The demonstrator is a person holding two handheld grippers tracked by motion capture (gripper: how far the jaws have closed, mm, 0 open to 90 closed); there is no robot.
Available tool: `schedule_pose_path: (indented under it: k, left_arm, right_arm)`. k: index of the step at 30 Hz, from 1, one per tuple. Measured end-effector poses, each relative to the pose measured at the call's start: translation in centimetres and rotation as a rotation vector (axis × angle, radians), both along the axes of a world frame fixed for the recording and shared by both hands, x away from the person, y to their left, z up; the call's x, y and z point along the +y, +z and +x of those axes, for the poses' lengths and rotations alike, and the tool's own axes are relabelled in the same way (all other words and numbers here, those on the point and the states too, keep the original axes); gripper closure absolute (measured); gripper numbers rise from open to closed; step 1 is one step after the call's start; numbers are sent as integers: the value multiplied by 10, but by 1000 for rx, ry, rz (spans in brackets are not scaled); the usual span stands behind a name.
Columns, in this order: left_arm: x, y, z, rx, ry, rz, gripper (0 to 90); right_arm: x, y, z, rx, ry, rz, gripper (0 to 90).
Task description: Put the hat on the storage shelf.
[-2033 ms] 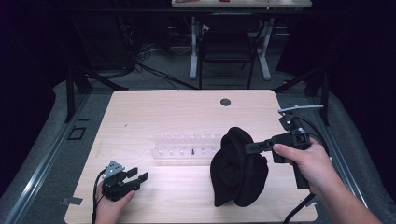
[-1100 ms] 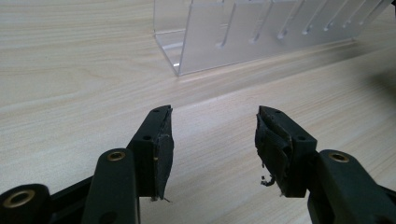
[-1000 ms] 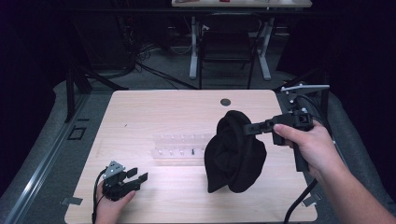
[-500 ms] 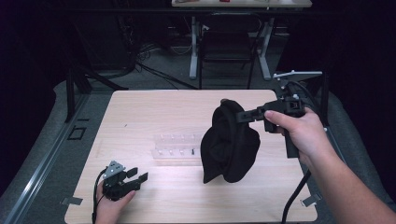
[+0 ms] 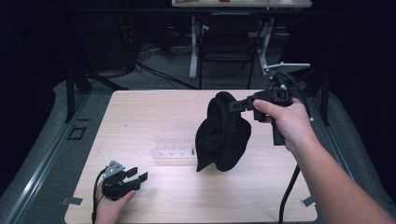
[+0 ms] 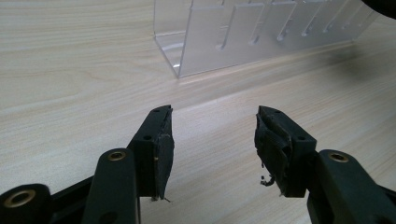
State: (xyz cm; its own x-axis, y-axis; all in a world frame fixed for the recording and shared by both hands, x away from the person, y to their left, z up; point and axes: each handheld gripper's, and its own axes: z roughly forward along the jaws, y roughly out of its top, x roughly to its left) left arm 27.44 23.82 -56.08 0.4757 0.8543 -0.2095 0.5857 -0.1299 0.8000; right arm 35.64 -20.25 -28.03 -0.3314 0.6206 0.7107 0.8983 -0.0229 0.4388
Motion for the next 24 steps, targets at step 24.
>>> schedule_pose_path:
  k: [24]
  left_arm:
    - [-1, -1, 1, 2, -9, 4, 471]
  right_arm:
    - [14, -6, 34, -26, -58, 17, 885]
